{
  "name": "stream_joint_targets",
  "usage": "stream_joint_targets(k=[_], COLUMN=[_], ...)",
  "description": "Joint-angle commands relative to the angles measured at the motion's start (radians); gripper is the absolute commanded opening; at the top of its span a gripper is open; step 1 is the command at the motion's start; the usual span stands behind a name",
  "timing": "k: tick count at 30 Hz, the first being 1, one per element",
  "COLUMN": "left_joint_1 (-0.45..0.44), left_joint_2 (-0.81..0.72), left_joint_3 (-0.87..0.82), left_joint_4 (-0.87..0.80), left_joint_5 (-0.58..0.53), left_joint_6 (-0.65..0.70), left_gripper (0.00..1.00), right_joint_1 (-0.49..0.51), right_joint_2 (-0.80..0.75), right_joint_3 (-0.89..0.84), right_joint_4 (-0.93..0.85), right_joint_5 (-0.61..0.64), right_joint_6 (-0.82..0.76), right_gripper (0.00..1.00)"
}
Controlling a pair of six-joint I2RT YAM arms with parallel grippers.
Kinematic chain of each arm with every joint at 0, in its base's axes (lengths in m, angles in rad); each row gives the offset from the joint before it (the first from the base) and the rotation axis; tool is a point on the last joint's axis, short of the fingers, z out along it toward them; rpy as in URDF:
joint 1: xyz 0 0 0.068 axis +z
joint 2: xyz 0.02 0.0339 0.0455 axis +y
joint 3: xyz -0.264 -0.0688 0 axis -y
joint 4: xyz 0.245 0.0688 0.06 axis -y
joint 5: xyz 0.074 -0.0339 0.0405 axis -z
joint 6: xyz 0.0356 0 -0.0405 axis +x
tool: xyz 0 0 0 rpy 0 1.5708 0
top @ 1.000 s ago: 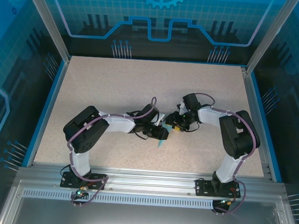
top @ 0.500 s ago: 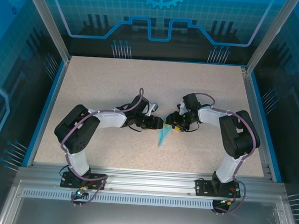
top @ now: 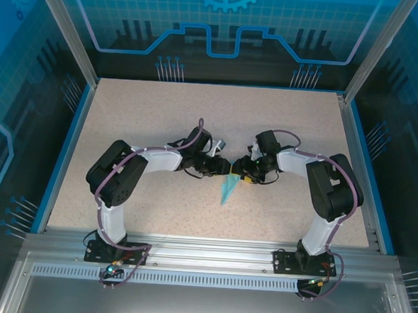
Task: Fold a paper plane with a square sheet of paper (fold left side to right side)
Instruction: Fold the wing for the fifth time at the center of the table.
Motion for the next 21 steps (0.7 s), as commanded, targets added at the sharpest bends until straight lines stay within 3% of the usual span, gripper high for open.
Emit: stream_joint_targets(k=[1,17,21], left_joint_1=[0.003,0.018,0.032], left_joint_2=[0.062,0.065,0.045], left_joint_3=[0.049,0.04,0.001], left_joint_4=[0.005,-0.034,0.023], left_joint_5=[-0.047,-0.086,-0.071], left_joint_6=[-0.006,0.007,-0.021], left_gripper=[0.29,0.3,0.3], right_joint_1=[0.006,0.004,0.003], right_joint_2=[0.049,0.059,0.06], right_joint_3=[-0.018,-0.019,-0.021], right_joint_4=[-0.03,-0.026,-0.025], right_joint_5=[0.023,0.021,0.024], right_joint_6=[-0.018,-0.013,-0.013], right_gripper=[0.51,0.51,0.51])
